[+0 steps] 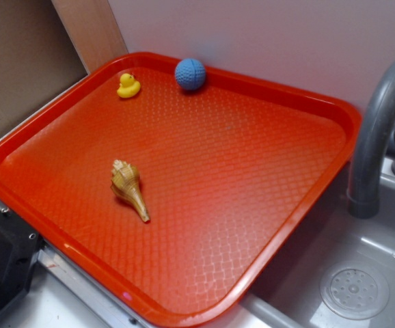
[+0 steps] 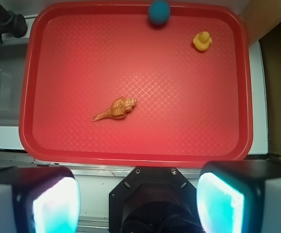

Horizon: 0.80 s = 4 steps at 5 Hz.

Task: Grab the blue ball.

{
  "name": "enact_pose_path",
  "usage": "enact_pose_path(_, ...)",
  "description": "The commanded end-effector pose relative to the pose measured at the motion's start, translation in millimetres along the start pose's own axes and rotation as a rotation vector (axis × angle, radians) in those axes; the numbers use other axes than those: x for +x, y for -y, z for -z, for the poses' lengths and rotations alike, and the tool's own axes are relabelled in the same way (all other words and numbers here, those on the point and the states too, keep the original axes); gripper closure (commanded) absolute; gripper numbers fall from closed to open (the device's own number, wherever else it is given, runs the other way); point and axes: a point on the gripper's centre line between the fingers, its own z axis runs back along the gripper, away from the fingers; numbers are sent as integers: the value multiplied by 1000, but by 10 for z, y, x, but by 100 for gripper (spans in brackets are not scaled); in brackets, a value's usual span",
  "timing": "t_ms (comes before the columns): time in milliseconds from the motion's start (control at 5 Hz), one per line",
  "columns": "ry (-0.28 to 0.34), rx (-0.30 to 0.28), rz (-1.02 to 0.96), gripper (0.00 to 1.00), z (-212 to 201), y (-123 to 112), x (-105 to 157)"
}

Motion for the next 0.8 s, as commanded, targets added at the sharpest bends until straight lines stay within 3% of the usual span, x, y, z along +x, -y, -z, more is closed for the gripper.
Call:
enact_pose_path(0, 0, 0, 0, 0, 0, 0, 0)
enact_pose_path(200, -69, -55, -123, 0, 473, -336, 391)
enact_pose_path(400, 63, -120, -80, 0, 780, -523, 591)
enact_pose_path(600, 63, -120, -80, 0, 780, -523, 591)
